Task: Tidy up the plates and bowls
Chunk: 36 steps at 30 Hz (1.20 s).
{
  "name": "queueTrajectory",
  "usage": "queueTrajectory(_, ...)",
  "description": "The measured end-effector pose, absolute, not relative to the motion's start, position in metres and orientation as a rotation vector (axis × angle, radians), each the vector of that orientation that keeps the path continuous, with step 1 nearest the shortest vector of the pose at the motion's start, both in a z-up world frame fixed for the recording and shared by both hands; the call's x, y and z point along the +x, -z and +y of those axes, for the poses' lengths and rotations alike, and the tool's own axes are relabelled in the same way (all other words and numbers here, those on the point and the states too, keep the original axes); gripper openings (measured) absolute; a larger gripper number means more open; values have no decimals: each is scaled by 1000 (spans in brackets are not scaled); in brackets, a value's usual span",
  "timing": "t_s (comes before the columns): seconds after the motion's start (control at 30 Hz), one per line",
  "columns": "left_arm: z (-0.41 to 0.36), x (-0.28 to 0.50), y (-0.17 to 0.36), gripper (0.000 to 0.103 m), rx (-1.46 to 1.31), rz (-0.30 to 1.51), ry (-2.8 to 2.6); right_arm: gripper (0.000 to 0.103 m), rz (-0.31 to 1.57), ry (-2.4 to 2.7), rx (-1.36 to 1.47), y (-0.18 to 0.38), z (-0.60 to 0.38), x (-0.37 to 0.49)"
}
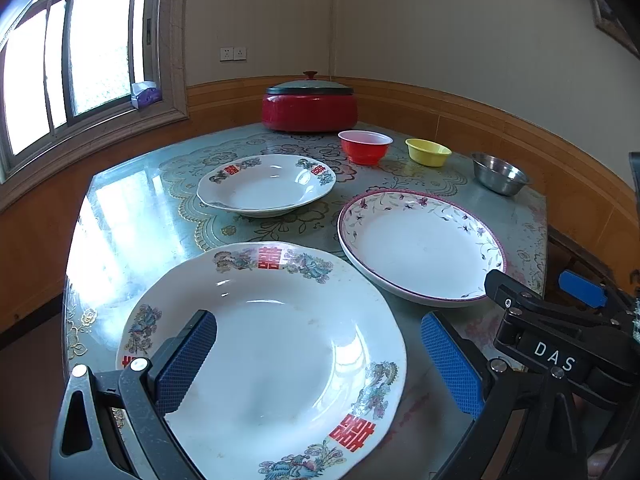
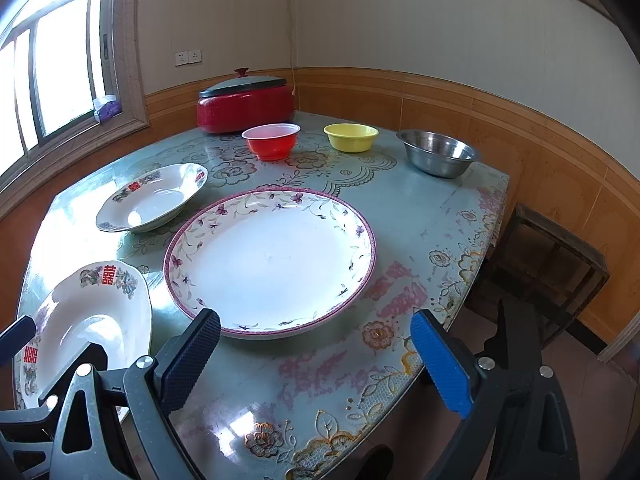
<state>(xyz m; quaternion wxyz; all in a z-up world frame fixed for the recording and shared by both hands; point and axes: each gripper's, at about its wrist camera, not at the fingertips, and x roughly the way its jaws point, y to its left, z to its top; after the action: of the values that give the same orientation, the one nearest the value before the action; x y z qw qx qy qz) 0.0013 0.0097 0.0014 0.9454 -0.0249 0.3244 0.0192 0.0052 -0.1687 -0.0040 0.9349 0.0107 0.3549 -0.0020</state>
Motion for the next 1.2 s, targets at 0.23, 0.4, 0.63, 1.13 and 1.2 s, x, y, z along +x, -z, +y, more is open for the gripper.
queueTrajectory(0.23,6,0,-2,103,-46,657,-25,98,713,22,25,2,-173,1)
queueTrajectory(0.4,6,0,-2,103,-46,656,-28,98,716,18,26,2,-173,1)
queueTrajectory(0.63,7,-2,-2,103,-47,657,-36,98,719,8,26,3,-170,3)
queueTrajectory(1.13,9,-1,-3,103,-48,655,-34,98,720,3,39,1,-172,3)
queueTrajectory(1.2,8,-1,-3,103,-45,653,-33,98,719,4,44,1,-173,2)
